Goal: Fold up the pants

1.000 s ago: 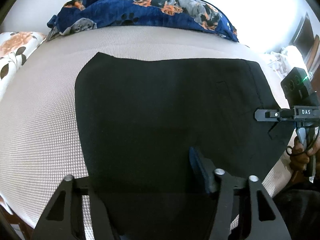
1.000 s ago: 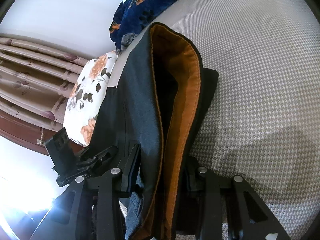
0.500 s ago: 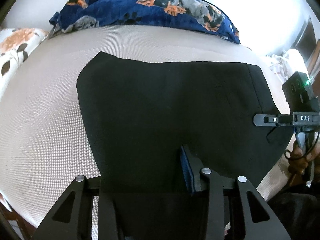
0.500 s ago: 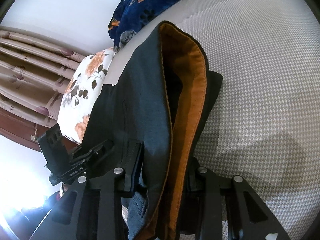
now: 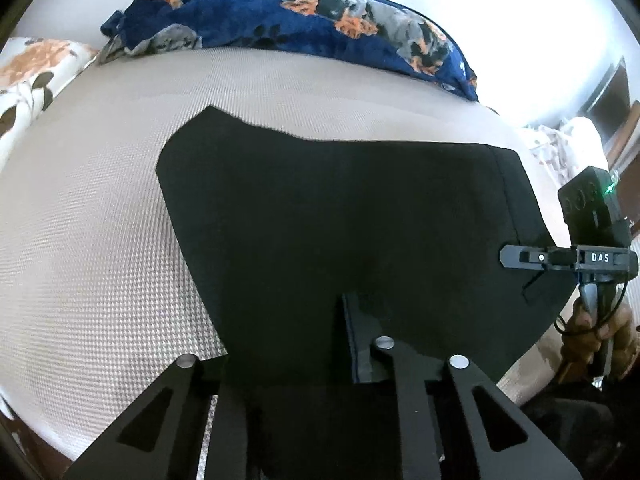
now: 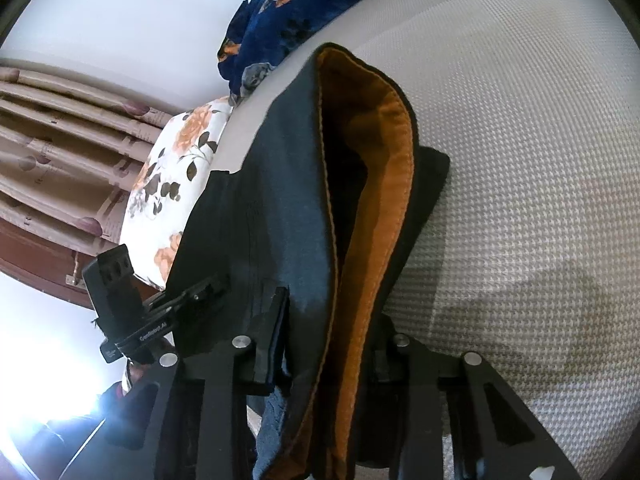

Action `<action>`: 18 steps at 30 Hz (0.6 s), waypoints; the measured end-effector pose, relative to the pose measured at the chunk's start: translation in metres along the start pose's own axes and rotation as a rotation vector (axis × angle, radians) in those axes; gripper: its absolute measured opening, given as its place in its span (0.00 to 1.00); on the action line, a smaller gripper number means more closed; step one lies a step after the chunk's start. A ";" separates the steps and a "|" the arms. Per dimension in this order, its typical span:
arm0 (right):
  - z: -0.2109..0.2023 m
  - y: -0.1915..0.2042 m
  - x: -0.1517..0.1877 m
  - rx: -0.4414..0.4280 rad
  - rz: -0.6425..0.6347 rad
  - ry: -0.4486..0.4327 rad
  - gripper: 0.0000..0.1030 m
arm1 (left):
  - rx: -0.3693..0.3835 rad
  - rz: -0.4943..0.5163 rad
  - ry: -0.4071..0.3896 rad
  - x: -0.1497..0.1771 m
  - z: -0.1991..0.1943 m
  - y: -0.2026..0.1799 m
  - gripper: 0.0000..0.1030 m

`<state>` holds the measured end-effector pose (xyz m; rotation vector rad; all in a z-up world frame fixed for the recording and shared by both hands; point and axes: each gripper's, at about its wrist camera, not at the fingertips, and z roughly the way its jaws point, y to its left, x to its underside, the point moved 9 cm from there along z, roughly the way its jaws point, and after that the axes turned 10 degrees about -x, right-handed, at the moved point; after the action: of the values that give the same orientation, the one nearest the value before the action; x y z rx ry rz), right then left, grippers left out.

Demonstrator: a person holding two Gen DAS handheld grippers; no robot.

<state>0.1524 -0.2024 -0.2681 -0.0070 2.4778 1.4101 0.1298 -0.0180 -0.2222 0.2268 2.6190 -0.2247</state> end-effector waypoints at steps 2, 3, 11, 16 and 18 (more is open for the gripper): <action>-0.002 0.003 -0.001 -0.009 0.006 -0.006 0.26 | 0.006 0.002 -0.008 -0.005 -0.006 -0.002 0.14; -0.002 0.004 -0.002 -0.012 0.007 -0.006 0.26 | 0.005 0.006 -0.013 -0.008 -0.008 -0.002 0.13; -0.002 0.026 -0.011 -0.059 0.000 -0.019 0.24 | -0.025 0.046 -0.071 -0.034 -0.025 -0.003 0.12; -0.002 0.045 -0.028 -0.077 -0.040 -0.021 0.24 | -0.036 0.038 -0.111 -0.055 -0.036 0.008 0.12; -0.002 0.050 -0.039 -0.085 -0.047 -0.027 0.24 | -0.040 0.030 -0.126 -0.067 -0.037 0.013 0.12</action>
<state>0.1820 -0.1837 -0.2155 -0.0625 2.3792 1.4846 0.1726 -0.0056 -0.1588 0.2305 2.4913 -0.1699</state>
